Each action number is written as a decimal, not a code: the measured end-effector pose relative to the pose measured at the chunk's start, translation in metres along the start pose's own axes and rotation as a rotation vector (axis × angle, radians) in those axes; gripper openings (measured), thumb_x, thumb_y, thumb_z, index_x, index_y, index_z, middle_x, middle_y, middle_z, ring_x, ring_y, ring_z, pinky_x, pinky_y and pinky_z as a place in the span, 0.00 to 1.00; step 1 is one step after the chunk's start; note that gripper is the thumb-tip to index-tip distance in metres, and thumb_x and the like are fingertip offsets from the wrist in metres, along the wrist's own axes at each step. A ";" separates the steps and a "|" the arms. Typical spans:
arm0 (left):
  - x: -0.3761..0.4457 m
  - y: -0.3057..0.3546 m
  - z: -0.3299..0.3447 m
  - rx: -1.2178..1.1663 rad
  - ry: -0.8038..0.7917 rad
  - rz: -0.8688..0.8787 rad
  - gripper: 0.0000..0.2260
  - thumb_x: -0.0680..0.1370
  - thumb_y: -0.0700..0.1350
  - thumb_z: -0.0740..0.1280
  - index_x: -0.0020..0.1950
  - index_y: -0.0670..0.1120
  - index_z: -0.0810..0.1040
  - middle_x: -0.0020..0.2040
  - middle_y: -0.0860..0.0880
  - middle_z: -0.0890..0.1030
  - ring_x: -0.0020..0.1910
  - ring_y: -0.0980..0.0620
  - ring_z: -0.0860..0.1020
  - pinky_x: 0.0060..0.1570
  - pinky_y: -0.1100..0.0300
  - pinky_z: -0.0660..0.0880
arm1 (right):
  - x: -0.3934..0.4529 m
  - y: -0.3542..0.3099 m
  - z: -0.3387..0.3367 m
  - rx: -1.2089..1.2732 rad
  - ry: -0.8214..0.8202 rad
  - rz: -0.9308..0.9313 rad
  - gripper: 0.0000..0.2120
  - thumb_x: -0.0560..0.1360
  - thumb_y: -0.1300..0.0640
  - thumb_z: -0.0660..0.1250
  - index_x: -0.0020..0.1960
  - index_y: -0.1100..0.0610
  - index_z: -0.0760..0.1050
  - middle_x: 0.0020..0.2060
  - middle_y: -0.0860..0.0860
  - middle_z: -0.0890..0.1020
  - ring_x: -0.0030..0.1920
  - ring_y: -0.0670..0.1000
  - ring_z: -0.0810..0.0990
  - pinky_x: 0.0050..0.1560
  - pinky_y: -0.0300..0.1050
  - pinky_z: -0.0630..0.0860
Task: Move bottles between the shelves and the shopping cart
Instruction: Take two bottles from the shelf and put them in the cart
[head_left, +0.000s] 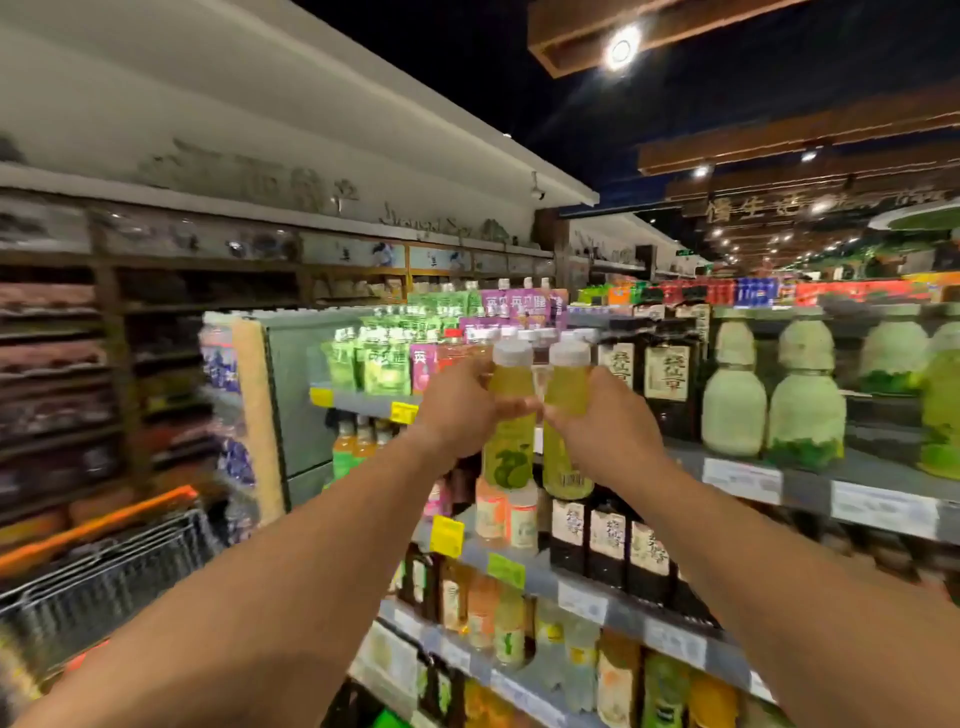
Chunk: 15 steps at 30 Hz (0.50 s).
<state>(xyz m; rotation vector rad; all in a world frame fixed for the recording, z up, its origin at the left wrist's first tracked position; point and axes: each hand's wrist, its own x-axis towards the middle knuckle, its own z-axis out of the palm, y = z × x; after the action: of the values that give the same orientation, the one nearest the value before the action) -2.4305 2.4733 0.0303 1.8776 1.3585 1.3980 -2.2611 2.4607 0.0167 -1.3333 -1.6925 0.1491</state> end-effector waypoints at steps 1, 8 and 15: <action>-0.007 -0.019 -0.023 0.023 0.017 -0.028 0.20 0.67 0.50 0.81 0.57 0.50 0.82 0.47 0.53 0.86 0.42 0.58 0.84 0.41 0.60 0.81 | -0.003 -0.010 0.029 0.022 -0.045 0.012 0.17 0.72 0.43 0.70 0.56 0.48 0.71 0.47 0.48 0.79 0.46 0.53 0.78 0.39 0.46 0.71; -0.050 -0.150 -0.155 0.158 0.167 -0.212 0.17 0.67 0.47 0.81 0.55 0.52 0.84 0.42 0.58 0.84 0.38 0.67 0.79 0.42 0.68 0.76 | -0.020 -0.076 0.212 0.194 -0.353 0.033 0.19 0.69 0.46 0.74 0.55 0.50 0.73 0.55 0.53 0.82 0.55 0.58 0.79 0.50 0.49 0.76; -0.060 -0.277 -0.242 0.239 0.296 -0.429 0.17 0.67 0.44 0.80 0.54 0.50 0.84 0.46 0.51 0.86 0.44 0.53 0.83 0.50 0.52 0.80 | -0.008 -0.119 0.388 0.303 -0.621 -0.004 0.22 0.67 0.43 0.77 0.54 0.51 0.74 0.53 0.54 0.82 0.54 0.58 0.80 0.49 0.49 0.76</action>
<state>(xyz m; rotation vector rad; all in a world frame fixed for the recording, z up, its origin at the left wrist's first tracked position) -2.7714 2.4895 -0.1193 1.4210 2.0089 1.3677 -2.6232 2.5733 -0.1293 -1.1134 -2.0713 0.8555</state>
